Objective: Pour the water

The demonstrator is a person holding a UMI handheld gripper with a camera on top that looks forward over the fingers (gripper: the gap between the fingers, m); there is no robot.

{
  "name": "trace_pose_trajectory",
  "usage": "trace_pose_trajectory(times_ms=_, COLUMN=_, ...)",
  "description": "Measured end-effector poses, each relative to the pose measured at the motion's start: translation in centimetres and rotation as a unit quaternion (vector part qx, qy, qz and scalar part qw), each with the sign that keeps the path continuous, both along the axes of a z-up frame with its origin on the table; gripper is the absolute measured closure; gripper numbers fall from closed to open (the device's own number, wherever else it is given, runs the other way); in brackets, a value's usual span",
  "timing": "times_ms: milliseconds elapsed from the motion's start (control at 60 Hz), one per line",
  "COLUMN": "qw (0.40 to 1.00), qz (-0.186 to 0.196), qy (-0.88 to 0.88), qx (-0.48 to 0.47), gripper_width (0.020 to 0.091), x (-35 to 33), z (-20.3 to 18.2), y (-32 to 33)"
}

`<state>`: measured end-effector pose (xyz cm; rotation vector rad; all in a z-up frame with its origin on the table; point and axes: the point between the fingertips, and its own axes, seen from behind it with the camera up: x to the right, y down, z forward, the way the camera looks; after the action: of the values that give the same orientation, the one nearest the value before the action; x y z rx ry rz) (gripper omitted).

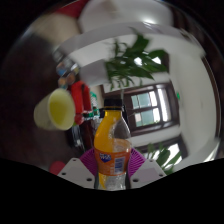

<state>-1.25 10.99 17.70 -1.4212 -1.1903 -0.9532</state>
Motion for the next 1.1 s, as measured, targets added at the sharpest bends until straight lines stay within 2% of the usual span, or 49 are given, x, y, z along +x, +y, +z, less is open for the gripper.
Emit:
trace_pose_trajectory(times_ms=50, qw=0.995, qz=-0.013, qy=0.098, qx=-0.005, gripper_width=0.0754, x=-0.4, z=0.1, y=0.1)
trace_pose_trajectory(times_ms=150, qw=0.962, qz=-0.011, qy=0.271, qx=-0.018, gripper_width=0.0752, x=1.2, z=2.2, y=-0.2)
trace_pose_trajectory(times_ms=200, qw=0.933, qz=-0.025, qy=0.357, qx=-0.019, gripper_width=0.0751, x=0.6, z=1.8, y=-0.2)
trace_pose_trajectory(times_ms=367, qw=0.829, qz=-0.013, qy=0.557, qx=-0.053, gripper_width=0.0754, x=3.7, z=1.5, y=-0.3)
trace_pose_trajectory(times_ms=633, qw=0.782, qz=-0.008, qy=0.622, qx=-0.042, gripper_width=0.0754, x=5.8, z=-1.1, y=1.5)
trace_pose_trajectory(times_ms=783, qw=0.779, qz=-0.012, qy=0.625, qx=-0.059, gripper_width=0.0761, x=5.7, z=-4.5, y=2.2)
trace_pose_trajectory(times_ms=800, qw=0.778, qz=0.000, qy=0.627, qx=-0.048, gripper_width=0.0751, x=5.6, z=-4.0, y=2.3)
trace_pose_trajectory(times_ms=1000, qw=0.786, qz=0.003, qy=0.617, qx=-0.029, gripper_width=0.0754, x=5.6, z=-4.0, y=1.6)
trace_pose_trajectory(times_ms=1083, qw=0.783, qz=-0.002, qy=0.621, qx=-0.028, gripper_width=0.0699, x=5.9, z=-4.0, y=1.3)
trace_pose_trajectory(times_ms=1100, qw=0.783, qz=-0.002, qy=0.621, qx=-0.028, gripper_width=0.0668, x=5.9, z=-4.0, y=1.3)
